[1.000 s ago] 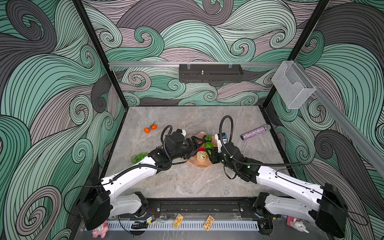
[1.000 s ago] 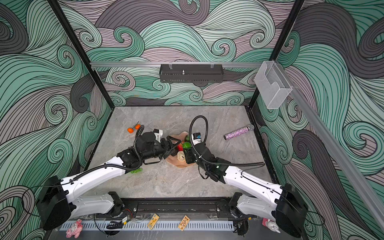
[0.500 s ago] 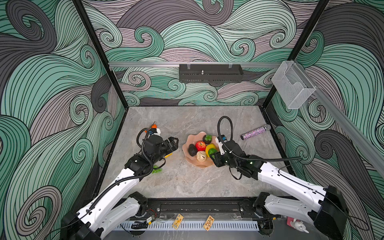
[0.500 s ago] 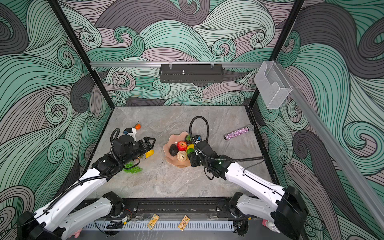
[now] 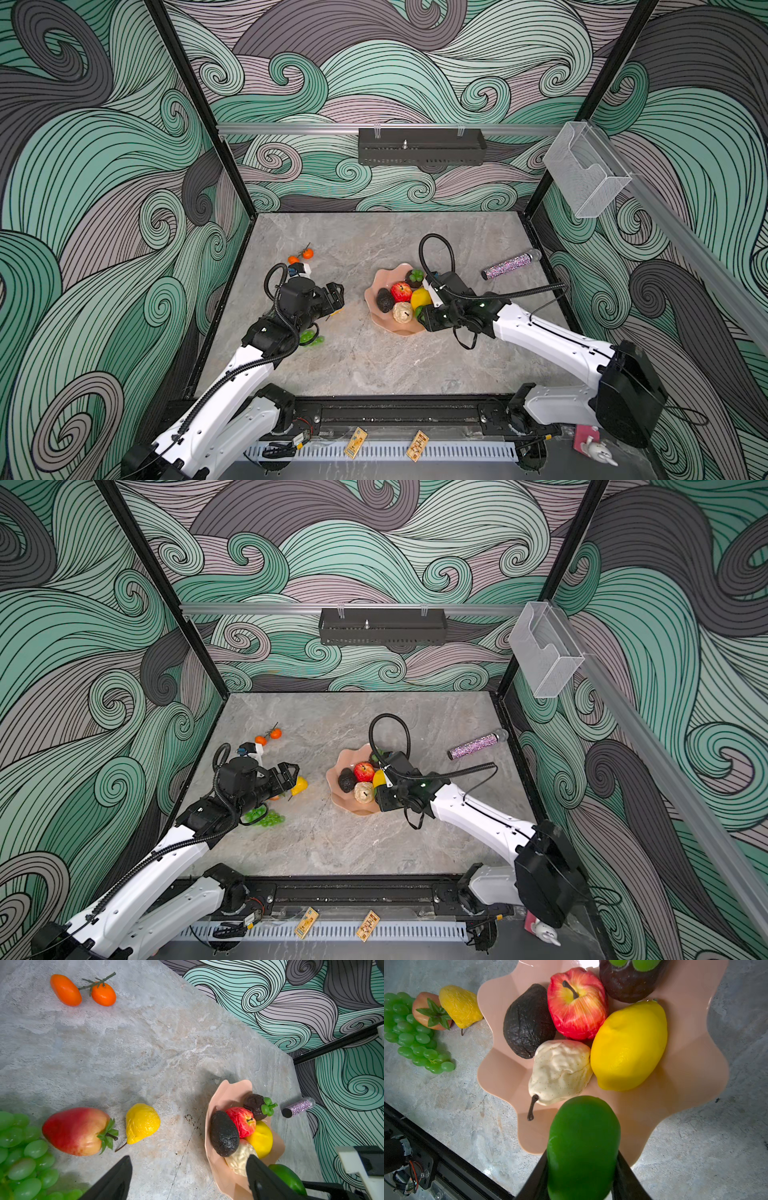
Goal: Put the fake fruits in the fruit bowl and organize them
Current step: 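Lower the lime into the bowl with the right gripper while left withdraws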
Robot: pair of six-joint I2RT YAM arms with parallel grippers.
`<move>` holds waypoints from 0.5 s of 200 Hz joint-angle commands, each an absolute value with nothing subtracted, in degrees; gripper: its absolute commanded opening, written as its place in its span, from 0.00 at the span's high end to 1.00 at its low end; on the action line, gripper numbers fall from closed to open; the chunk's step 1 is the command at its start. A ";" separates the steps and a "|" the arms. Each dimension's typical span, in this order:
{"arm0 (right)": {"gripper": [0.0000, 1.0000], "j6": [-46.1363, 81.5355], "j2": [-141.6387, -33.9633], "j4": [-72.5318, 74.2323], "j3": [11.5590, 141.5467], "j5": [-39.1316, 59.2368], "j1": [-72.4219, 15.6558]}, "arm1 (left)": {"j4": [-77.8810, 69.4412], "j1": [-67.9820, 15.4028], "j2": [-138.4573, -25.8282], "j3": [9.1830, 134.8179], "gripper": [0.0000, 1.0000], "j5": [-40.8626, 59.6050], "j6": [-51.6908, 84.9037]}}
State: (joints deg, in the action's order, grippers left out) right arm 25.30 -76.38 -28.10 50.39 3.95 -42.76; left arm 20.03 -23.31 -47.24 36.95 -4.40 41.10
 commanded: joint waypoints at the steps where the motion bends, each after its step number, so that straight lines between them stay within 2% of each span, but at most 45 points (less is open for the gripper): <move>1: 0.72 24.95 -77.96 -29.99 52.27 5.36 -42.54 | 21.27 -22.19 -46.16 36.41 0.12 -5.45 39.44; 100: 0.66 25.27 -82.84 -30.48 54.34 4.31 -42.58 | 21.14 -18.86 -45.00 34.89 0.12 -4.33 39.22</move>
